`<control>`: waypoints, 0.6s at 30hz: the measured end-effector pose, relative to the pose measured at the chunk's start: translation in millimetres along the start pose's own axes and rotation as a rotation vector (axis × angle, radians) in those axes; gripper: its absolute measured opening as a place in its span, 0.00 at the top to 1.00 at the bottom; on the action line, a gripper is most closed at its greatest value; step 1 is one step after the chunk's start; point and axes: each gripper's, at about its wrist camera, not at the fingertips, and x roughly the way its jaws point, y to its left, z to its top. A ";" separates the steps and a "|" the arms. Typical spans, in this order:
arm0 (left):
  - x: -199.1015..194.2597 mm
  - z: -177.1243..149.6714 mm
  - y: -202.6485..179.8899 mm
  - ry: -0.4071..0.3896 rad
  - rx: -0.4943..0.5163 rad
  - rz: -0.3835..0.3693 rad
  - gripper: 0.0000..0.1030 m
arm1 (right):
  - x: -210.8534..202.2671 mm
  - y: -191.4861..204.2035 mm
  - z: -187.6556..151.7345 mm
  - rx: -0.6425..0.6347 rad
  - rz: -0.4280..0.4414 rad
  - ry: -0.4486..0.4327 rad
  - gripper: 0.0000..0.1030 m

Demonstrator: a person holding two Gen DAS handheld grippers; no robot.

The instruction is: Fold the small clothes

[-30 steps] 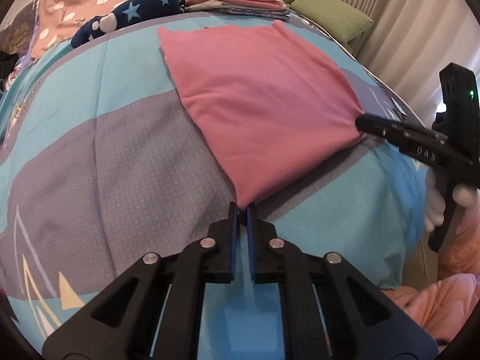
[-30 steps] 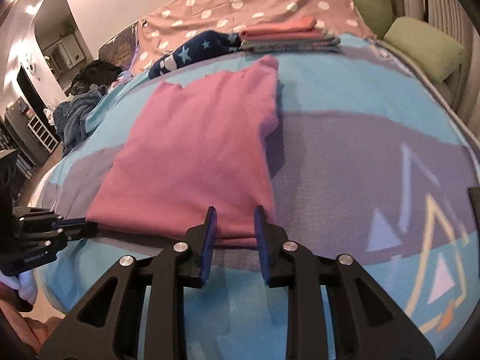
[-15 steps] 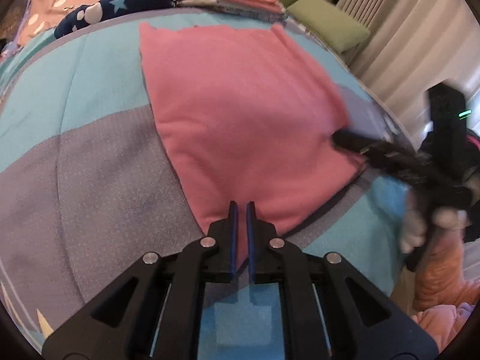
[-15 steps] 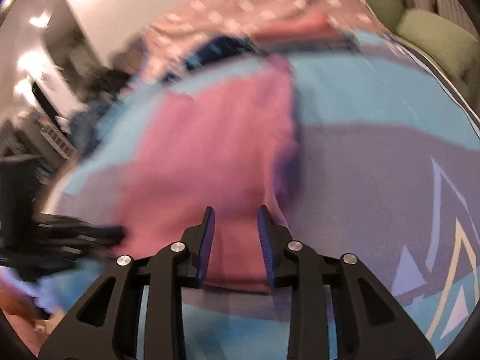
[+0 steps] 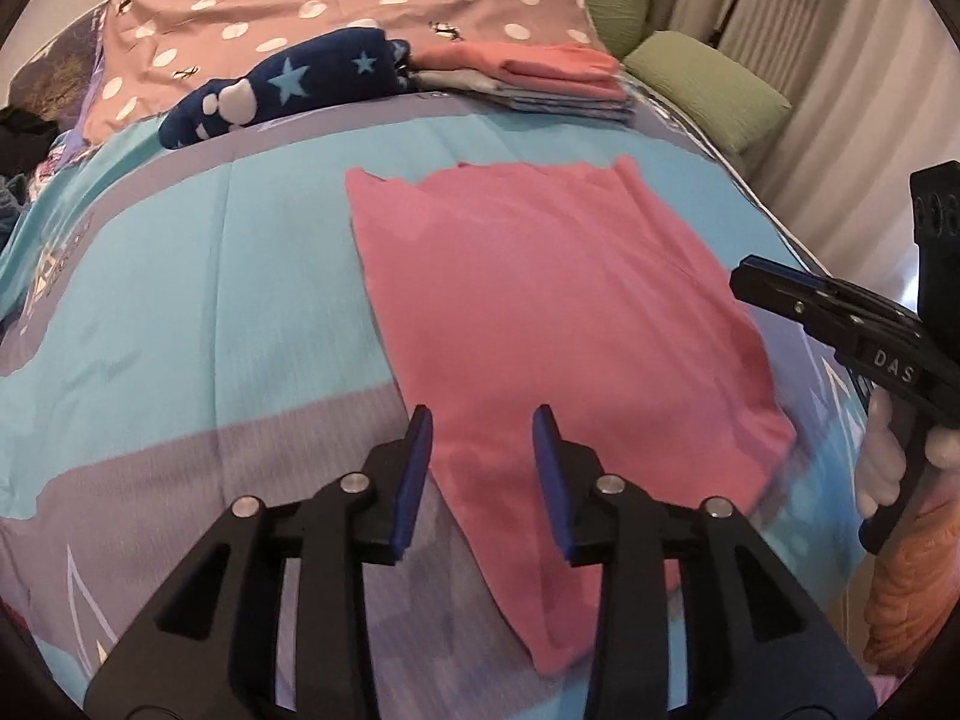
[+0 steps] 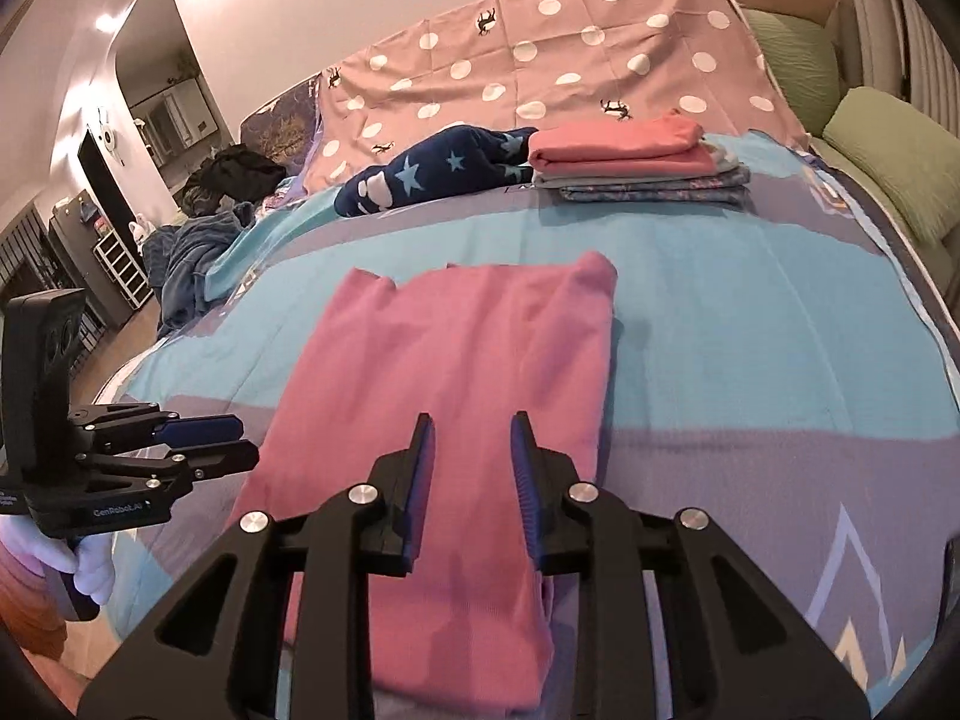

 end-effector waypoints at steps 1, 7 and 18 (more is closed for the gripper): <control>4.6 3.3 3.9 0.008 -0.005 0.005 0.62 | 3.5 -0.3 0.5 -0.005 -0.002 0.009 0.74; 28.4 6.5 9.9 0.044 -0.014 0.022 0.54 | 41.0 -14.7 -0.3 -0.011 -0.115 0.106 0.74; 38.0 15.0 27.4 0.023 -0.030 -0.060 0.43 | 25.3 -78.9 15.1 0.219 0.048 0.068 0.50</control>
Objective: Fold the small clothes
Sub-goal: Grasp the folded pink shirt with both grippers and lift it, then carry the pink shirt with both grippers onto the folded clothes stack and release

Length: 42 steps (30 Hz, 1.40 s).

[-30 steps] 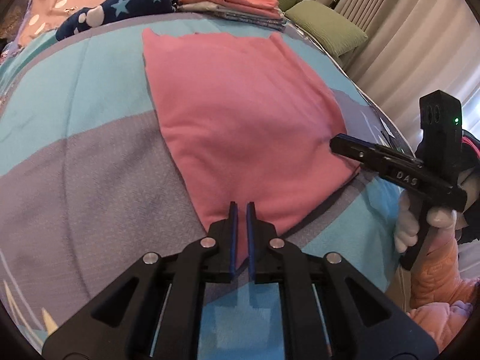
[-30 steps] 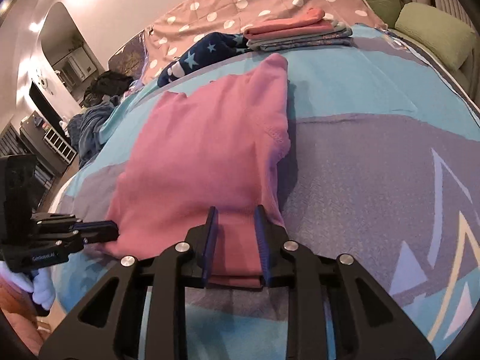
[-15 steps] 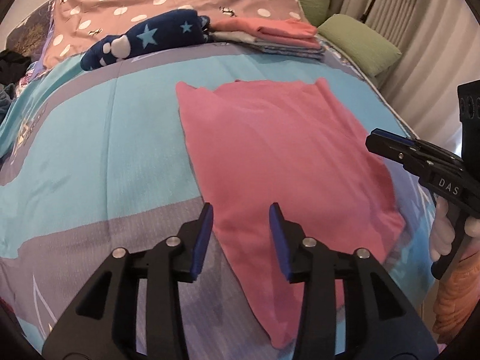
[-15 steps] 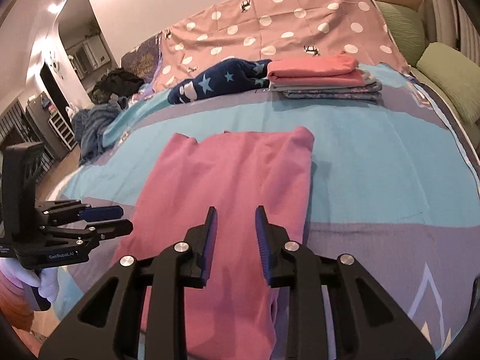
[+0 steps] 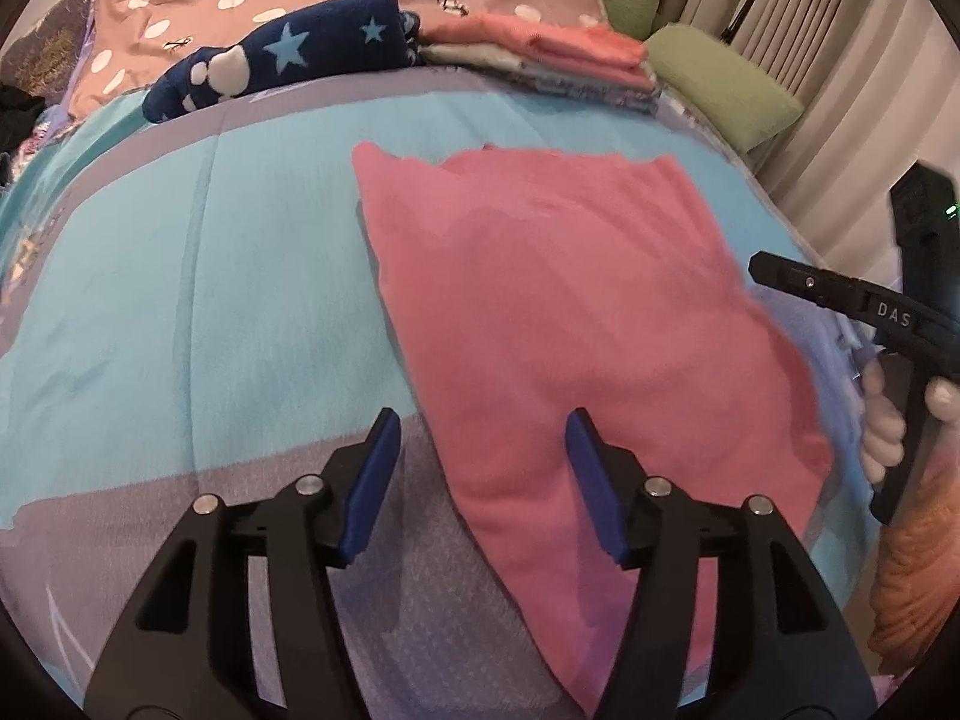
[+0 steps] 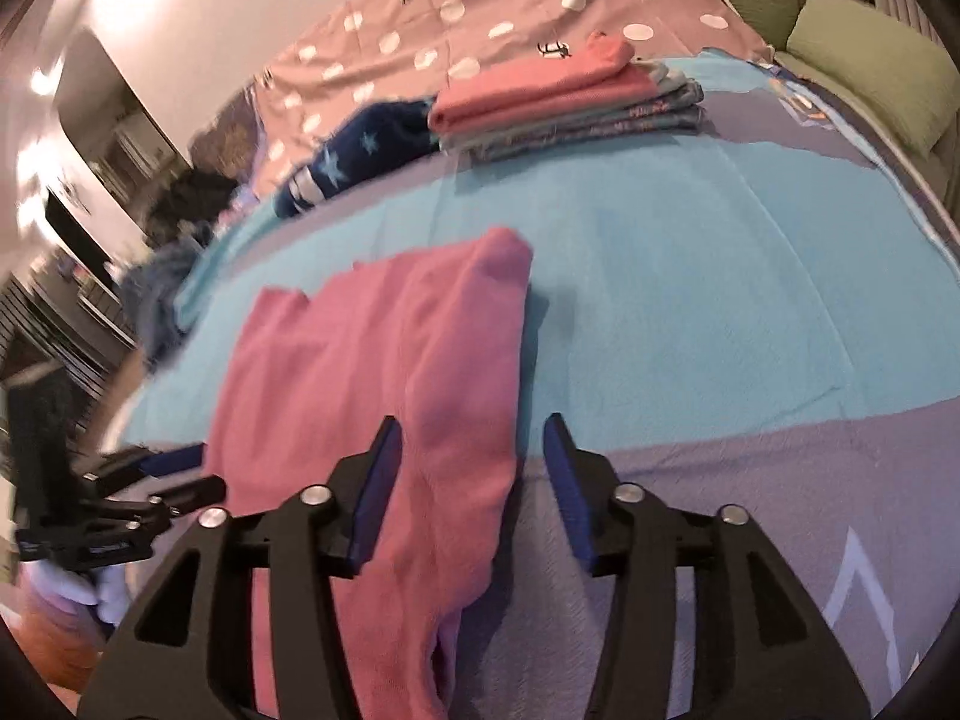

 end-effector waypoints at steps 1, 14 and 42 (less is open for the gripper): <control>-0.6 3.6 4.0 -0.013 -0.013 -0.025 0.43 | 1.5 -5.8 3.1 0.017 0.022 0.011 0.47; 58.6 53.2 37.1 0.039 -0.089 -0.203 0.64 | 78.6 -5.6 39.1 -0.011 0.241 0.198 0.58; -26.9 348.7 -82.2 -0.472 0.228 0.043 0.81 | -37.3 43.5 329.2 -0.255 -0.085 -0.448 0.80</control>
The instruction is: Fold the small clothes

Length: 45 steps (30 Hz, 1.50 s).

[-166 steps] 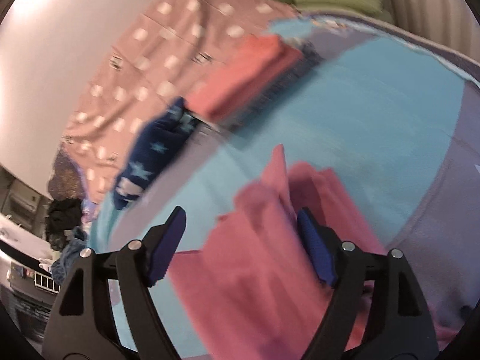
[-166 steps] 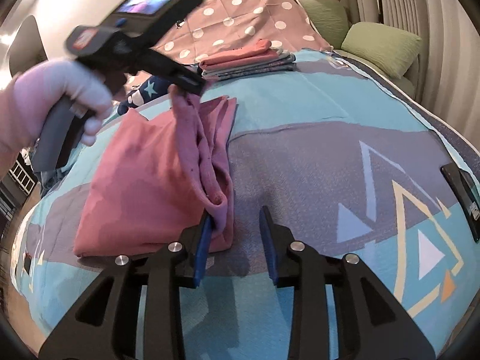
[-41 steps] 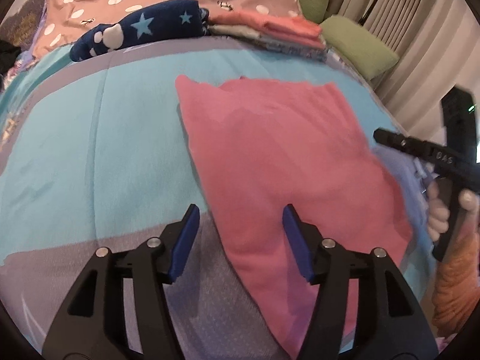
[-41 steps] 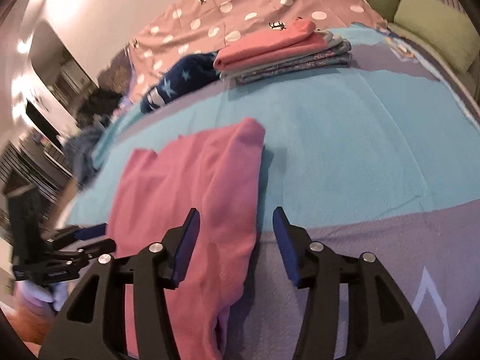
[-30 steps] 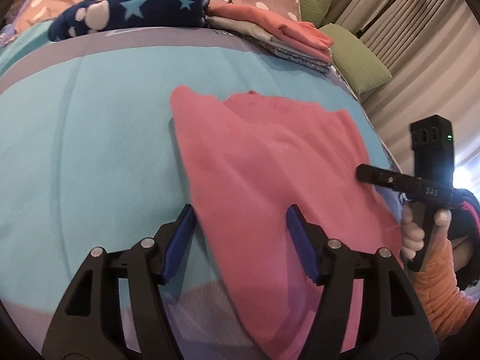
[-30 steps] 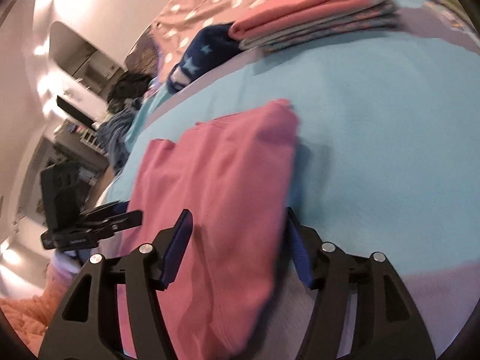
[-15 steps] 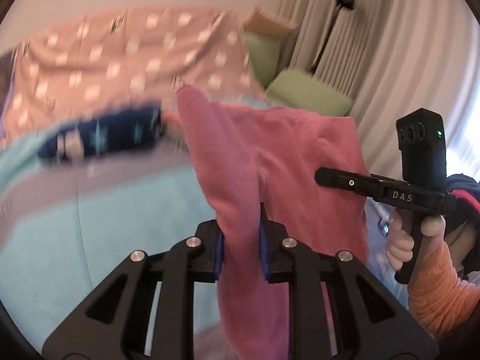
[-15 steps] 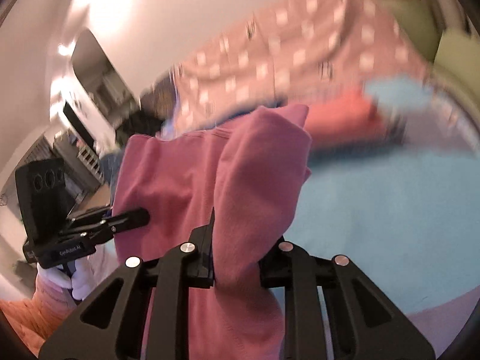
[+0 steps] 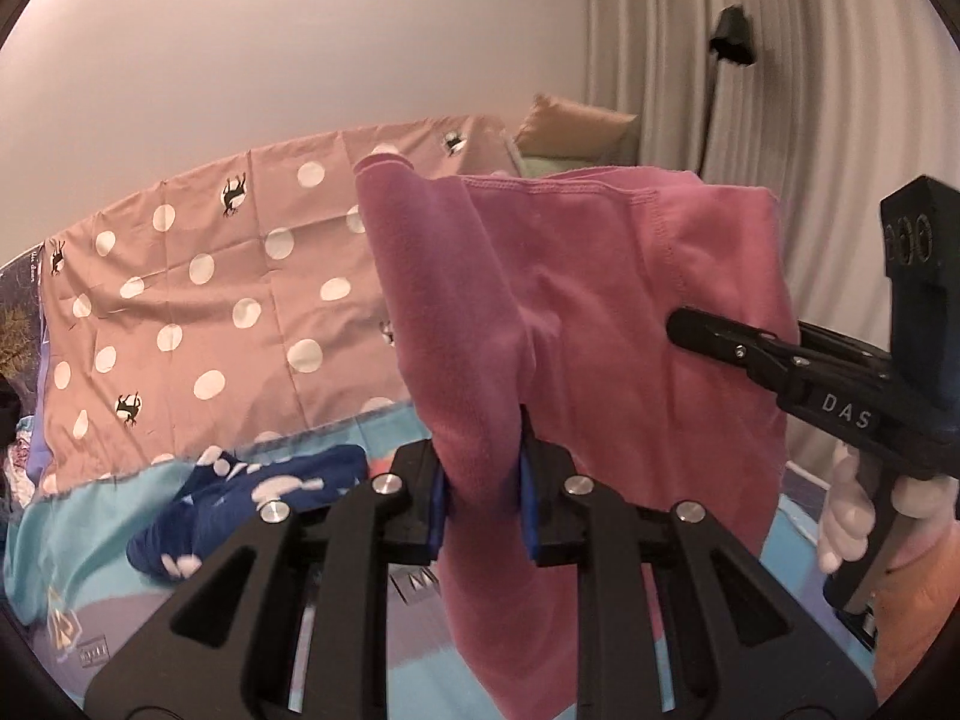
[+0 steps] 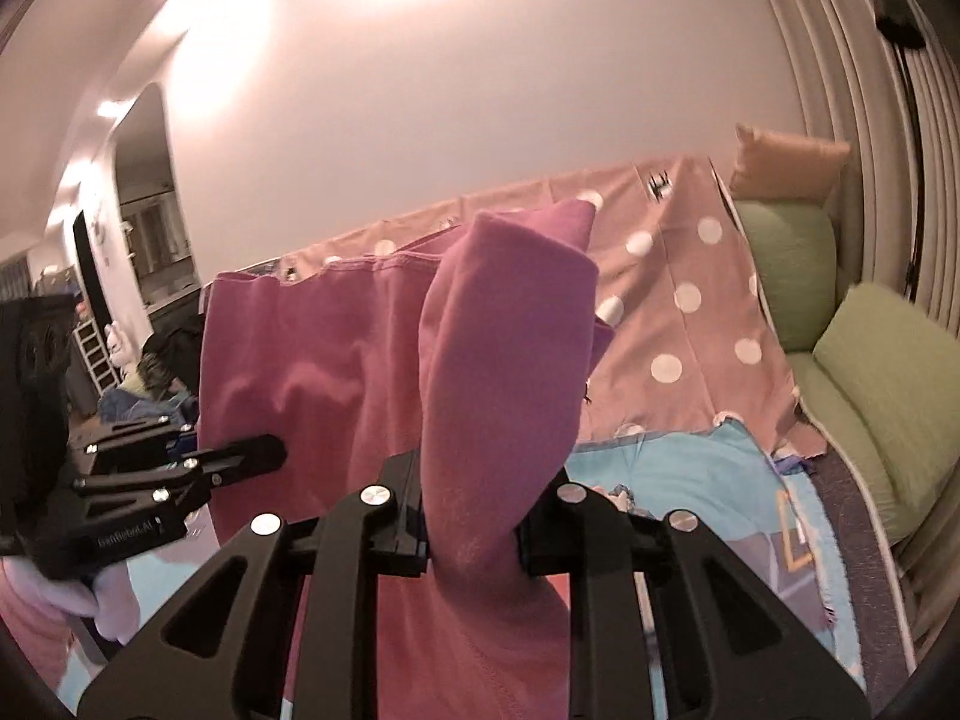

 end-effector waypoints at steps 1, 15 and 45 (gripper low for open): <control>22.6 1.6 5.9 0.015 -0.014 0.011 0.81 | 21.4 -8.2 0.2 0.006 -0.014 0.015 0.80; 172.2 -120.3 28.5 0.249 0.110 0.246 0.41 | 70.8 -33.0 -132.9 -0.005 -0.275 0.193 0.52; -137.2 -222.3 -87.6 0.077 0.084 0.035 0.02 | -202.5 98.4 -244.7 0.021 -0.337 0.118 0.14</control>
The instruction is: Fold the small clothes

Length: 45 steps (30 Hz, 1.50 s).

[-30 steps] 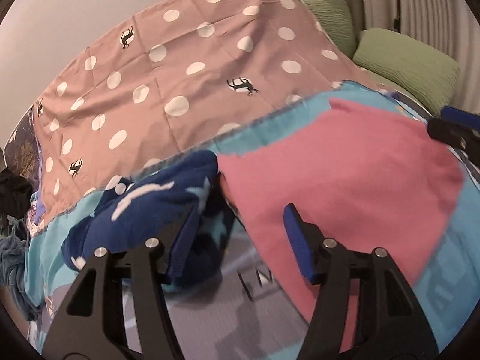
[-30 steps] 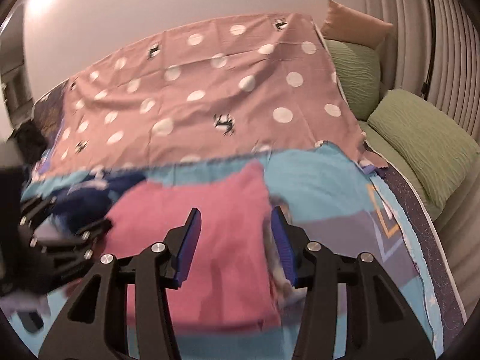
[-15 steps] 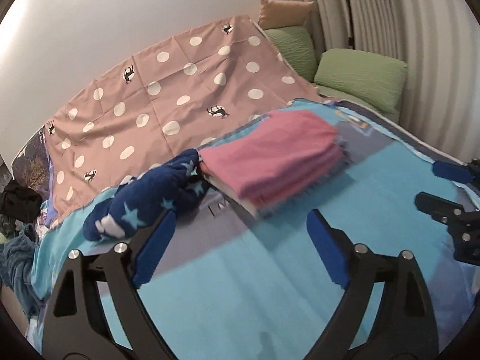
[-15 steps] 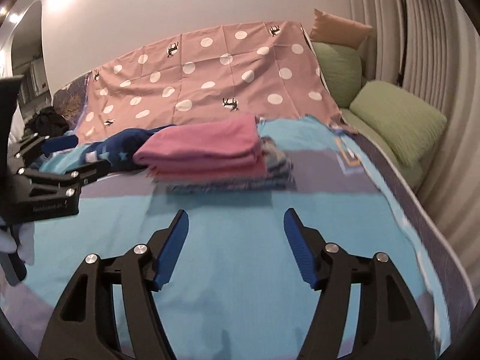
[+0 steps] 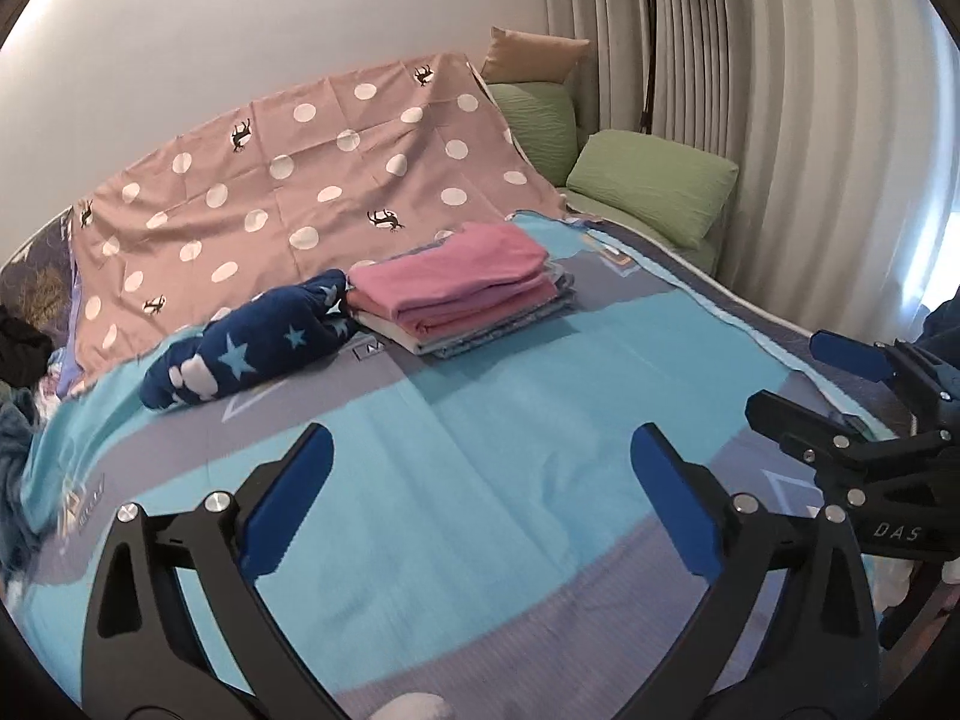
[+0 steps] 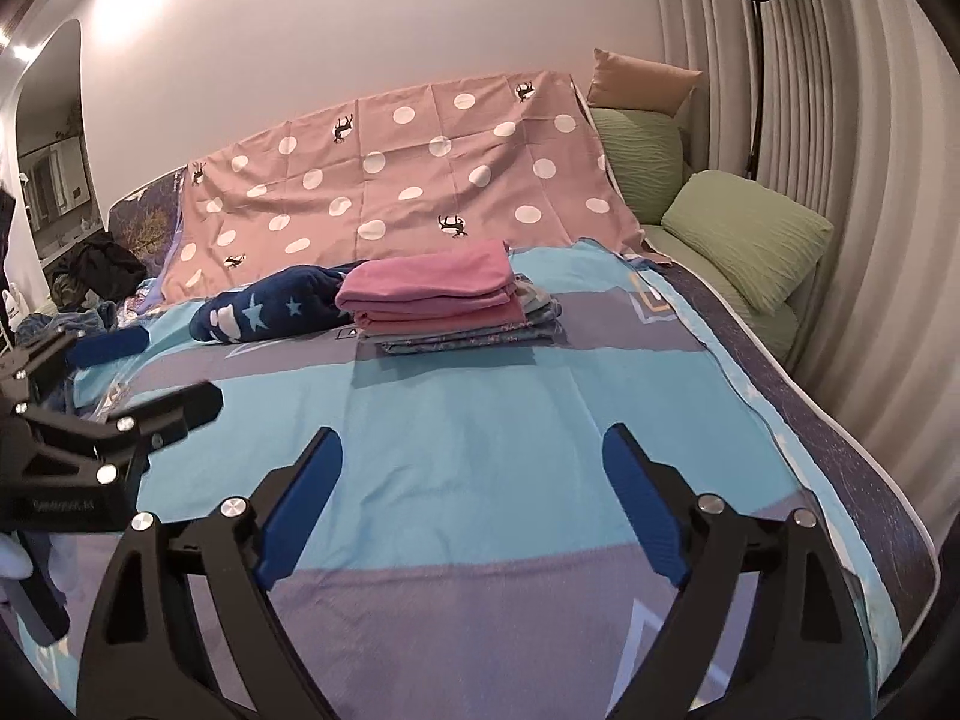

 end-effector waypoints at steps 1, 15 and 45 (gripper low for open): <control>-5.6 -4.2 -0.7 -0.011 -0.004 0.011 0.02 | -4.1 1.8 -1.9 -0.002 0.001 -0.001 0.14; -54.0 -30.8 -0.3 -0.016 -0.087 0.089 0.02 | -40.4 18.2 -15.9 -0.008 0.014 -0.019 0.13; -64.6 -46.2 -8.4 -0.002 -0.089 0.117 0.02 | -44.7 23.2 -26.9 -0.014 0.019 -0.007 0.12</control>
